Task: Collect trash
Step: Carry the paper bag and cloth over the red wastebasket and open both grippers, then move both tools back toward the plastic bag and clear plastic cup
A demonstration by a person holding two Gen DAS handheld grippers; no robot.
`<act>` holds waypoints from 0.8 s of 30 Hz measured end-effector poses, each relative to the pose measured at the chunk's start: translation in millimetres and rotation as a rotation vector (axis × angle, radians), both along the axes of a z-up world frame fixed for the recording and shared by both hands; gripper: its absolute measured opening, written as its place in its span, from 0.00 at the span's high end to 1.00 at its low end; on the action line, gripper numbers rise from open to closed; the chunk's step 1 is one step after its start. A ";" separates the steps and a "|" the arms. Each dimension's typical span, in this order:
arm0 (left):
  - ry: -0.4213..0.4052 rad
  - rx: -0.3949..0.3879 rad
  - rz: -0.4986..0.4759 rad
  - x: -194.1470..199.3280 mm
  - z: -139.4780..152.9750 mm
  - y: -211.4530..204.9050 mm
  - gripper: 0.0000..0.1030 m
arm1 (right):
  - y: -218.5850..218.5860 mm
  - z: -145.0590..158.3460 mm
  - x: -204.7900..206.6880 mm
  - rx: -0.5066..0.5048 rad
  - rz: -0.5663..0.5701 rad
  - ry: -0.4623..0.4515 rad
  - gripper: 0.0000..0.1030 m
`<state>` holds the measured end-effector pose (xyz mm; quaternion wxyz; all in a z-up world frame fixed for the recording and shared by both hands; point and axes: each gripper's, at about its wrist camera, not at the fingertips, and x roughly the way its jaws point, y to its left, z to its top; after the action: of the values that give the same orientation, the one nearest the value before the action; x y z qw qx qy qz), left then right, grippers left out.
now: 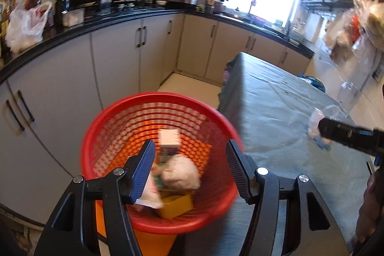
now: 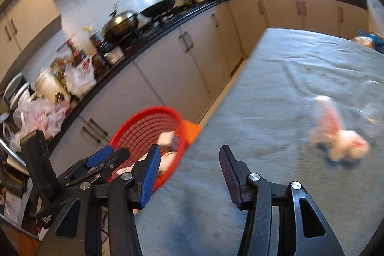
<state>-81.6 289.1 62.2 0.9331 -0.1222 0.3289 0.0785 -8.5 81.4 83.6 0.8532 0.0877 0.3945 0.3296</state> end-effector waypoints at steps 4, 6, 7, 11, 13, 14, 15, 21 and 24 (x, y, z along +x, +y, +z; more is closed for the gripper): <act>0.009 0.011 -0.067 6.7 3.3 -33.1 0.40 | -49.1 7.3 4.6 0.023 -0.090 -0.012 0.47; 0.014 0.018 -0.101 9.6 3.3 -49.2 0.39 | -79.0 9.6 9.6 0.036 -0.147 -0.009 0.45; 0.019 0.024 -0.119 12.0 3.0 -58.6 0.39 | -91.2 10.5 12.0 0.040 -0.177 -0.007 0.44; 0.033 0.047 -0.185 19.4 0.3 -89.6 0.39 | -143.2 13.5 27.4 0.055 -0.307 0.011 0.40; 0.038 0.055 -0.209 22.5 -1.2 -99.9 0.39 | -165.5 14.3 39.8 0.060 -0.371 0.024 0.36; 0.041 0.057 -0.219 23.4 -2.1 -104.4 0.39 | -172.8 14.2 46.2 0.061 -0.390 0.029 0.35; 0.046 0.062 -0.232 24.9 -3.1 -109.7 0.39 | -179.7 13.0 54.2 0.057 -0.411 0.040 0.33; 0.061 0.071 -0.266 27.7 -6.6 -121.3 0.39 | -194.7 -11.5 104.8 0.051 -0.437 0.135 0.29; 0.070 0.077 -0.275 29.0 -8.0 -121.4 0.38 | -191.4 -26.5 120.6 0.025 -0.428 0.163 0.29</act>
<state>-52.7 167.6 54.2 0.9270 -0.0373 0.3717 -0.0336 112.1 -110.0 57.1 0.8679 0.2061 0.4305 0.1376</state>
